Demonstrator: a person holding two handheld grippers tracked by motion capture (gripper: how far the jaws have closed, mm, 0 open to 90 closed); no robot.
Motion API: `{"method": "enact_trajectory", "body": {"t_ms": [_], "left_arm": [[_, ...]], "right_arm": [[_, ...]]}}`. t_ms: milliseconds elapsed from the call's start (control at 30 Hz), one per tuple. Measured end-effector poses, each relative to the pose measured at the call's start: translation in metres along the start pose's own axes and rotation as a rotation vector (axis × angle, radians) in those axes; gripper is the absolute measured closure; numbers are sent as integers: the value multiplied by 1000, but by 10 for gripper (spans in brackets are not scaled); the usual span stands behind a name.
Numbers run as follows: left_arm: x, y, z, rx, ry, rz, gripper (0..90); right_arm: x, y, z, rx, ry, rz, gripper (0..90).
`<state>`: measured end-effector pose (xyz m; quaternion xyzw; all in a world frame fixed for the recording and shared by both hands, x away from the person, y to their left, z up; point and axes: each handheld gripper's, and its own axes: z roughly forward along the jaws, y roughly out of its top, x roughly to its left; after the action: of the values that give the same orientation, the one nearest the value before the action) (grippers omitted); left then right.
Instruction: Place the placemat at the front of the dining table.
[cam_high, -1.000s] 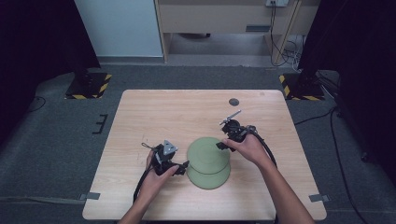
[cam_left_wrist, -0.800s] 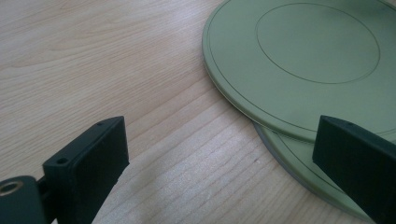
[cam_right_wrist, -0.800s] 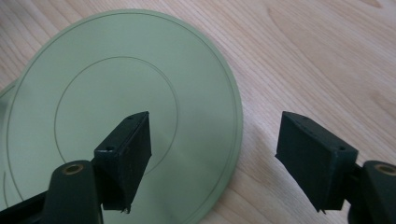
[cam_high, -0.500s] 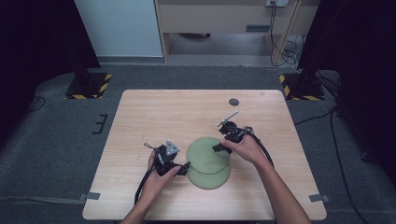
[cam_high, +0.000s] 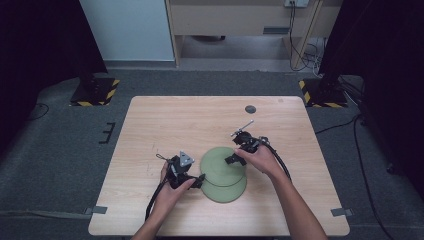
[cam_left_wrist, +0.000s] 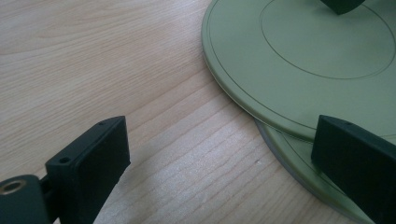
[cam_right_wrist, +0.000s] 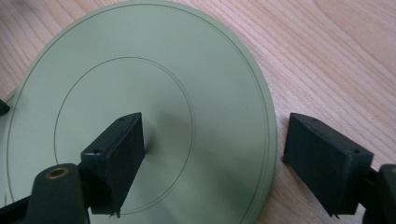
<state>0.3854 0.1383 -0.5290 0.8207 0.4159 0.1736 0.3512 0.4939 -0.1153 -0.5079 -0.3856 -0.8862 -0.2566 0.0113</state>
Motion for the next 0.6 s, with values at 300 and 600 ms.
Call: {"method": "enact_trajectory", "body": {"t_ms": [300,600], "left_arm": [[-1,0,2,-1,4,-7,29],[-2,1,2,1,19,11,21]], "right_arm": [[0,-1,-1,-6,27,-7,260],[4,0,-9,-23,-11,-10,322]]}}
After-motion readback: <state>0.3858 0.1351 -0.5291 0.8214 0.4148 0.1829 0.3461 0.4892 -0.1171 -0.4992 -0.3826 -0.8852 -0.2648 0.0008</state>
